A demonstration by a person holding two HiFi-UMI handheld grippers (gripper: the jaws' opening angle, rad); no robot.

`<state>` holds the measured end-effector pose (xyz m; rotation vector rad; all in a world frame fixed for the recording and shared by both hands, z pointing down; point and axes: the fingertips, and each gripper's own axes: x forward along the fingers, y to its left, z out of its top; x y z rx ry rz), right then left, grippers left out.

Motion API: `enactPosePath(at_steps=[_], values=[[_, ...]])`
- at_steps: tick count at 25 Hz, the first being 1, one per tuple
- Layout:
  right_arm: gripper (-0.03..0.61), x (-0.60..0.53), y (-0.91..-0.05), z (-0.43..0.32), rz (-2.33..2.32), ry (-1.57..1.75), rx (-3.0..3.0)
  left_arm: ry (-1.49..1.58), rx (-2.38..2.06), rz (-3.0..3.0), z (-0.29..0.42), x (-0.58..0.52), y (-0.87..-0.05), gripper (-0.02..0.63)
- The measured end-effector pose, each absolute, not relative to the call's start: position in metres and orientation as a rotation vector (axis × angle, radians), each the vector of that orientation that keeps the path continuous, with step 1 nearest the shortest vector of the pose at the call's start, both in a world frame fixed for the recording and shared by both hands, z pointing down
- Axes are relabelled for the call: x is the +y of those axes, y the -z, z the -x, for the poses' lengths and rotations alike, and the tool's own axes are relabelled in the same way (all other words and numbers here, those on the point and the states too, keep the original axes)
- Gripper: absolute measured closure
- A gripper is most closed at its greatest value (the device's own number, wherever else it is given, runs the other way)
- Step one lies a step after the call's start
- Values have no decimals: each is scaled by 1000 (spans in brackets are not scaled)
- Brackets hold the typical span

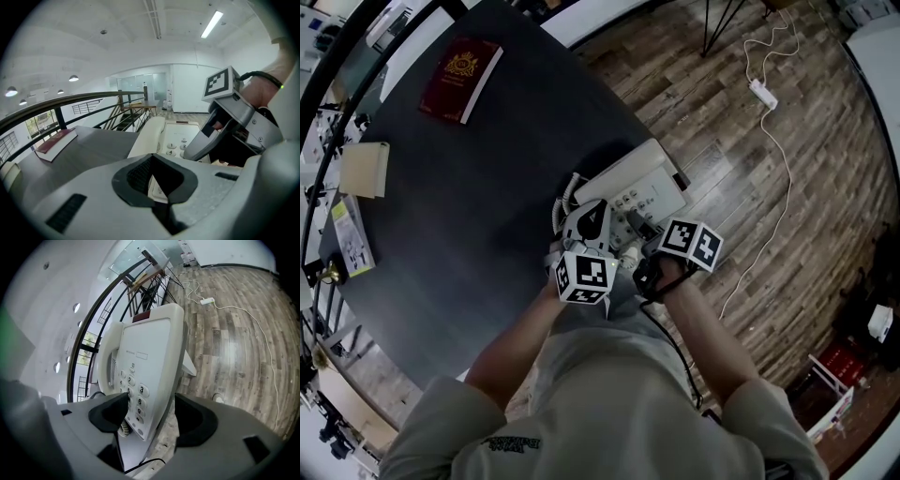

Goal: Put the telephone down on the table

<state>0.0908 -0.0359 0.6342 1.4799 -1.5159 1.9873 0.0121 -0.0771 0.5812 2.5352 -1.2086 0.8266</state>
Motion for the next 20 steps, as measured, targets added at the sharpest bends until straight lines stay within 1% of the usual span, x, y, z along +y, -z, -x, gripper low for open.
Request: enactPosePath(at_steps=[5,6,7,8,10,11,12,16,20], values=[[276,-25,-625,-98,-1496,-1937,-1553,-839,-1238,-2535,-9,-79,-571,611],[301,-26,-620,-103,-1520,-1900,-1573,-826,-1248,-2531,-8,-81,-565,611],[363,-28,-614,-109,-1546,-1852,-1597,-812,-1258,-2527,-7,-82,-560,611],[395,-30,-608,-115,-1570,-1801,-1623,-801,-1268,-2524,-6,-84,-554,611],[429,-35,-594,-126,-1608,-1720,-1670,-786,-1293,-2525,-4,-87,-543,611],[459,-38,-586,-131,-1627,-1683,-1691,-779,-1306,-2524,-3,-89,-537,611],[476,-41,-578,-136,-1645,-1642,-1714,-770,-1319,-2522,-1,-90,-531,611],[507,-56,-535,-148,-1702,-1423,-1851,-733,-1366,-2532,0,-96,-499,611],[523,-70,-472,-151,-1738,-1098,-2029,-655,-1398,-2545,-4,-96,-454,611]])
